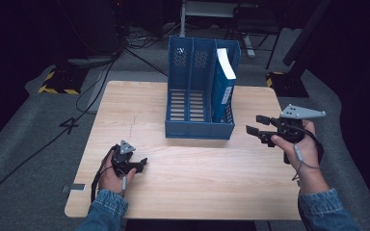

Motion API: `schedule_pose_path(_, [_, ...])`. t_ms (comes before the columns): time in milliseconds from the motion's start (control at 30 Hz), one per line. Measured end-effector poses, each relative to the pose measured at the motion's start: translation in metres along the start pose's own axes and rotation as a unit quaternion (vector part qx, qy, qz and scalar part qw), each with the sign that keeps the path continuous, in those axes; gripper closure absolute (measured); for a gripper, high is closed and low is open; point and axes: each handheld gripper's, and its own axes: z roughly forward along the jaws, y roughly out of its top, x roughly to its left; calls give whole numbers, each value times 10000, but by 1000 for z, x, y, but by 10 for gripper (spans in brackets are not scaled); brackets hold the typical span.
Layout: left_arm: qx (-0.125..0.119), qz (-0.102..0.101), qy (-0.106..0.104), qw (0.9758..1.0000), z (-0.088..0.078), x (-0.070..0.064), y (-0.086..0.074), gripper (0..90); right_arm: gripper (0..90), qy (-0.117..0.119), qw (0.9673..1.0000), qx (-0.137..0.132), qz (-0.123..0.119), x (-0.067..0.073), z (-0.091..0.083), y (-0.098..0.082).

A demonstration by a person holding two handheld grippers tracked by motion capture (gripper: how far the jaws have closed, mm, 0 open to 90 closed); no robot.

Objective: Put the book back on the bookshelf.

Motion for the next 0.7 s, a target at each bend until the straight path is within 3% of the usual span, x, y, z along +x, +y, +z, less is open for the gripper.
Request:
schedule_pose_path(133, [17, 30, -21, 10000, 2, -1, 2, 257, 372, 108, 9999, 101, 31, 4, 1, -23])
schedule_pose_path(233, [3, 47, -35, 10000, 3, -2, 3, 257, 369, 295, 9993, 92, 212, 6, 5, -43])
schedule_pose_path(267, [3, 43, -41, 10000, 3, -2, 3, 257, 369, 324, 9989, 46, 326, 8, 9, -58])
schedule_pose_path(333, [0, 40, -43, 10000, 3, -2, 3, 257, 370, 342, 9985, 7, 431, 7, 11, -66])
schedule_pose_path(367, [2, 40, -44, 10000, 3, -2, 3, 257, 369, 365, 9977, 87, 569, 5, 17, -73])
schedule_pose_path(400, [-2, 36, -37, 10000, 3, -2, 3, 257, 369, 391, 9970, 383, 542, 3, 21, -77])
schedule_pose_path(467, [0, 35, -39, 10000, 3, -2, 3, 257, 369, 146, 9958, 808, 394, 1, 26, -87])
schedule_pose_path(700, [14, 43, -44, 10000, 4, -3, 4, 255, 354, 100, 9899, 1342, 441, -6, 41, -109])
